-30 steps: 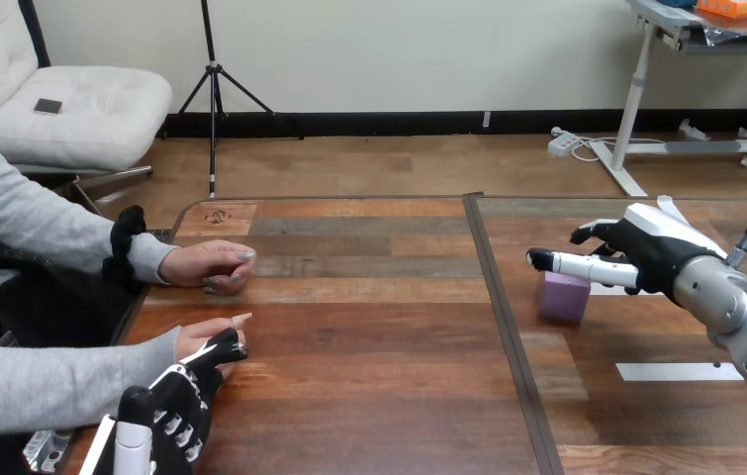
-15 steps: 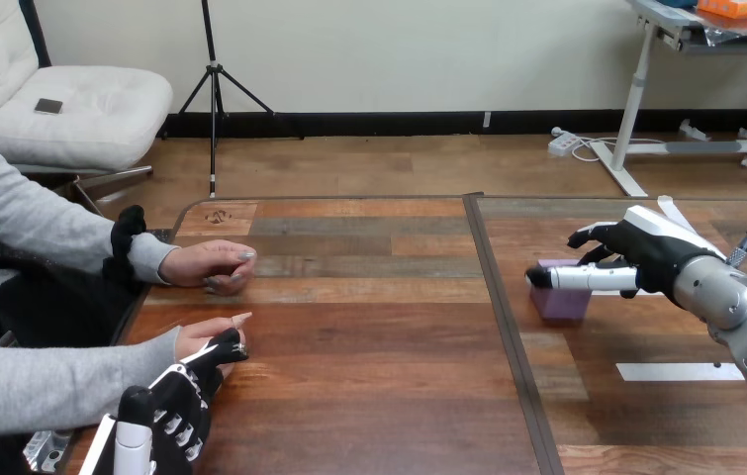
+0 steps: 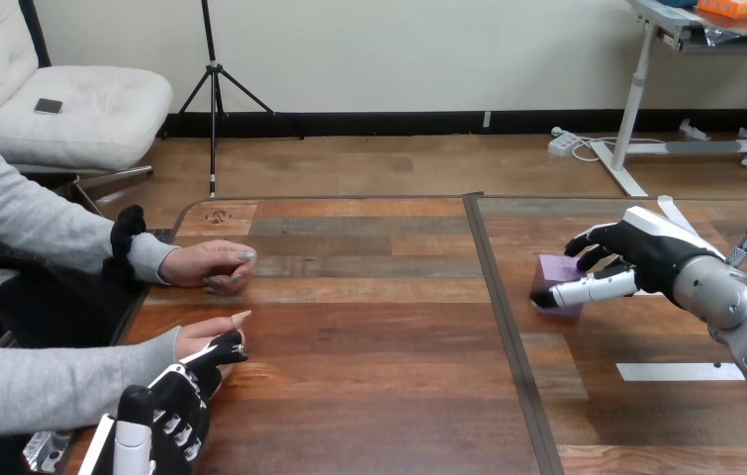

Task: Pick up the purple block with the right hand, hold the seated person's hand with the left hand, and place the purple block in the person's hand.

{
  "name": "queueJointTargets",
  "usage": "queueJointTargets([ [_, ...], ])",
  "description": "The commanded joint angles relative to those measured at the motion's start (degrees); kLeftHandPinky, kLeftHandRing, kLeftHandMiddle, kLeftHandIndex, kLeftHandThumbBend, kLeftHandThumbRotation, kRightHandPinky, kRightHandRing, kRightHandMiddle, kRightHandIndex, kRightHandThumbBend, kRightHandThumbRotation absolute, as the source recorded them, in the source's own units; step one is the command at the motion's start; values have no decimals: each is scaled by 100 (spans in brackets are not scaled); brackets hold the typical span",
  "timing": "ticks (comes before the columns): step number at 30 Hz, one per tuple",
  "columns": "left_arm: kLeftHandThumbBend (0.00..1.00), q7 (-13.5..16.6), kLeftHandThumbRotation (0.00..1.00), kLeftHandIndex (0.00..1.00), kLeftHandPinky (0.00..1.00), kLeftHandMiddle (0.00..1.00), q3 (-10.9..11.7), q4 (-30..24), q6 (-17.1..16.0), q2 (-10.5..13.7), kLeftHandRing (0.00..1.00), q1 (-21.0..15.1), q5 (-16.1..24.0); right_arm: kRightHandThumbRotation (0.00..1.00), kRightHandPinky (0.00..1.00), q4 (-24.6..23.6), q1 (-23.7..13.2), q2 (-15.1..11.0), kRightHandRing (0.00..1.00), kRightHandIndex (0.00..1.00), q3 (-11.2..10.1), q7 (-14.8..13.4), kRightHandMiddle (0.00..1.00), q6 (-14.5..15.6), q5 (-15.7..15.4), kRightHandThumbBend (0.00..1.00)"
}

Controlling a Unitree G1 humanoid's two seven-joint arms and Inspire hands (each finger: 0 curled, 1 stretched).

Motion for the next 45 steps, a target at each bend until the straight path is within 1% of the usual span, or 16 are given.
queueJointTargets([
  [1,82,-18,100,69,100,88,30,-139,-76,-121,98,-319,-17,40,62,-69,-96,-22,69,76,9,82,74,-75,7,100],
  [4,82,-27,100,69,100,88,25,-159,-39,-105,99,-314,-29,38,61,-86,-107,-34,68,75,26,78,73,-81,-16,100],
  [10,82,-29,100,69,100,89,34,-120,-77,-107,99,-338,-21,37,59,-109,-125,-55,66,73,25,104,72,-88,-21,100],
  [18,81,4,100,69,100,90,47,-89,-105,-104,99,-362,26,39,59,-134,-135,-92,66,73,12,129,72,-156,-10,100],
  [27,82,11,100,70,100,90,56,-45,-147,-89,99,-393,68,41,59,-176,-157,-127,65,74,-27,169,72,-190,21,100],
  [34,82,32,100,70,100,90,69,-15,-154,-111,99,-414,76,40,57,-215,-150,-139,64,72,-121,180,71,-273,120,100],
  [40,82,3,100,69,100,89,70,12,-154,-95,99,-438,66,38,50,-248,-162,-140,57,68,-152,154,65,-294,197,100],
  [45,83,-20,100,69,100,90,71,39,-162,-66,99,-461,86,38,46,-268,-181,-146,53,63,-146,123,60,-291,200,100],
])
